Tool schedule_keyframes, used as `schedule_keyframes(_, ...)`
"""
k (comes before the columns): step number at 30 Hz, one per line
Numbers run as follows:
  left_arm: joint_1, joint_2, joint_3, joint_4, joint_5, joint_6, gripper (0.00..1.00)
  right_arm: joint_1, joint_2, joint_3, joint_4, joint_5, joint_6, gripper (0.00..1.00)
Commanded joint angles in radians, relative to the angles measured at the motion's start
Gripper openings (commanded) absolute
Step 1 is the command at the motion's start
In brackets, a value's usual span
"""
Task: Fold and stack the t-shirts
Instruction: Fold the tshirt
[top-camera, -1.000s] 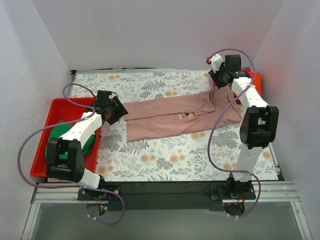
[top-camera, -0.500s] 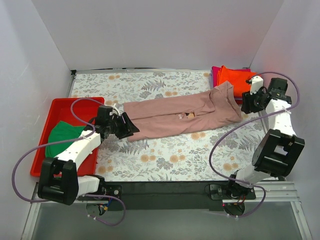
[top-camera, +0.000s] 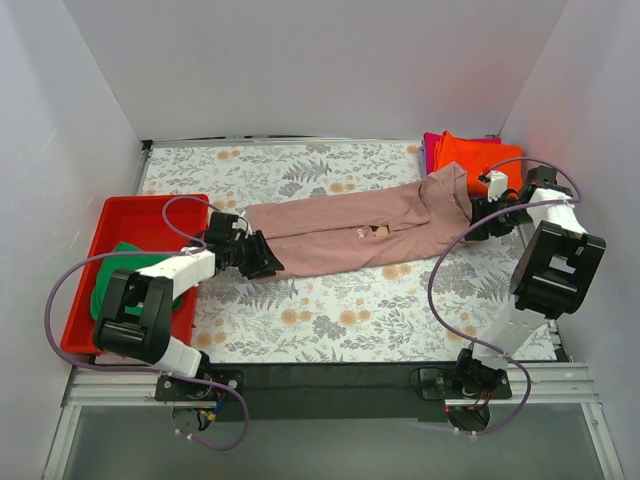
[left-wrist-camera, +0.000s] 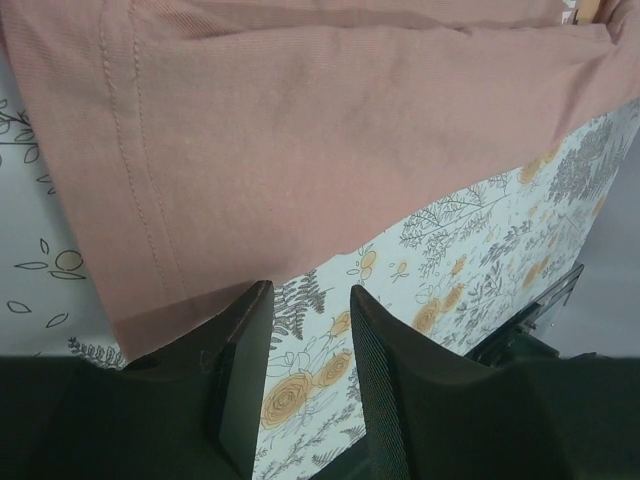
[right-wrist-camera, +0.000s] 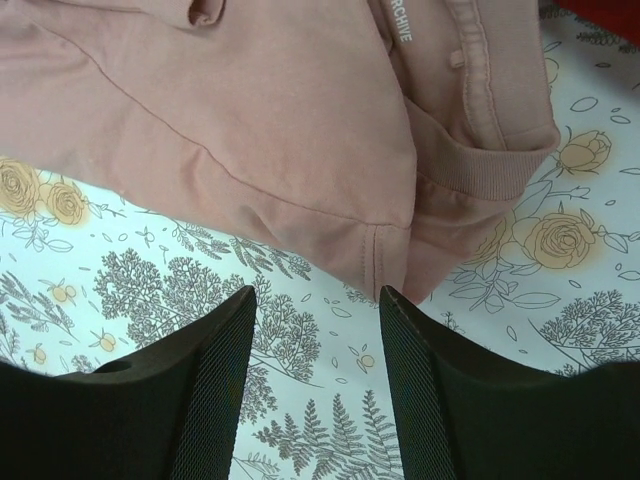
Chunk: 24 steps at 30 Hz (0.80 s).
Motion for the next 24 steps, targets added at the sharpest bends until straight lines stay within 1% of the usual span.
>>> schedule_keyframes(1,-0.008,0.012,0.038,0.034,-0.001,0.019,0.35,0.001,-0.009,0.055,-0.049,-0.05,-0.057,0.6)
schedule_keyframes(8,-0.006,0.058,0.024,0.022,-0.032,0.0,0.29,0.001,0.007,0.086,-0.072,-0.024,-0.1,0.6)
schedule_keyframes(12,-0.006,0.064,0.006,0.025,-0.038,-0.015,0.27,-0.001,0.072,0.15,-0.109,-0.013,-0.109,0.6)
schedule_keyframes(18,-0.008,0.064,-0.005,0.025,-0.044,-0.021,0.27,0.001,0.133,0.199,-0.123,0.011,-0.123,0.59)
schedule_keyframes(24,-0.008,0.058,-0.02,0.025,-0.052,-0.029,0.26,-0.001,0.17,0.195,-0.132,0.033,-0.141,0.55)
